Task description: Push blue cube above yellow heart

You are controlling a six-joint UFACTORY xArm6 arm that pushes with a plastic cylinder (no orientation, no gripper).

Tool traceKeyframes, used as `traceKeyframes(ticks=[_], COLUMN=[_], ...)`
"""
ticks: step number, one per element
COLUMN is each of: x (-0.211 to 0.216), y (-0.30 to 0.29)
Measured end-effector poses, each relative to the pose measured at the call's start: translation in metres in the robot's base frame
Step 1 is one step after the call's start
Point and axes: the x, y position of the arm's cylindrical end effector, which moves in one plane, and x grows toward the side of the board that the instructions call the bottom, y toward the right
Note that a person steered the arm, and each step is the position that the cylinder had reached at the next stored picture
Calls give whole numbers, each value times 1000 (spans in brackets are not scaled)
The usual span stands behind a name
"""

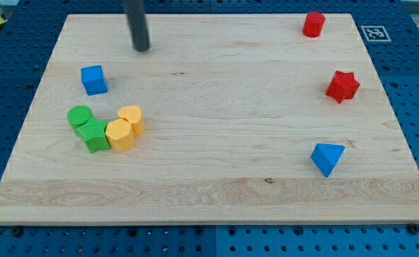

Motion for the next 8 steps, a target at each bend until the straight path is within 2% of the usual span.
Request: traceKeyframes(ticks=[2, 3, 5, 7, 8], x=[3, 40, 83, 114, 134], y=[-104, -110, -38, -66, -53])
